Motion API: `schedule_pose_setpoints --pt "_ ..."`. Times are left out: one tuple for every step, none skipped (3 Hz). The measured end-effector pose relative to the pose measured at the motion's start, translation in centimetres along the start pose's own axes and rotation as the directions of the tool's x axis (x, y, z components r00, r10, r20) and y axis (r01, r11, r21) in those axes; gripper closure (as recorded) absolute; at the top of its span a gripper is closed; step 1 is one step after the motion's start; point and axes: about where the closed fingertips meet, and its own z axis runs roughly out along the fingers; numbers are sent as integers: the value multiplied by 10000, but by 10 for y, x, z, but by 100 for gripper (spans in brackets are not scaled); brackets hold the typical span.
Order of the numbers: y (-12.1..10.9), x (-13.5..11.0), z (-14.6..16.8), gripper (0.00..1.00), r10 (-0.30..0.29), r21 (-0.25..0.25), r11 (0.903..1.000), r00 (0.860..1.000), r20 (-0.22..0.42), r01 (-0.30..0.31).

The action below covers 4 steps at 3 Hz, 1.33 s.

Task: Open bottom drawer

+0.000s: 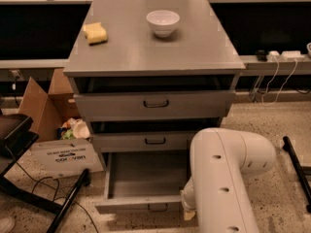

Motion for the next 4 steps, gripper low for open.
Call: schedule_pose_setpoints --pt "-2 -2 -2 61 4 -2 10000 10000 -2 -4" --pt "8 10 -7 85 264 -131 9996 9995 -177 -267" --pt "12 22 -14 100 394 -154 9991 9983 -438 -401" --pt "24 26 -16 100 635 -287 9975 9966 -526 -650"
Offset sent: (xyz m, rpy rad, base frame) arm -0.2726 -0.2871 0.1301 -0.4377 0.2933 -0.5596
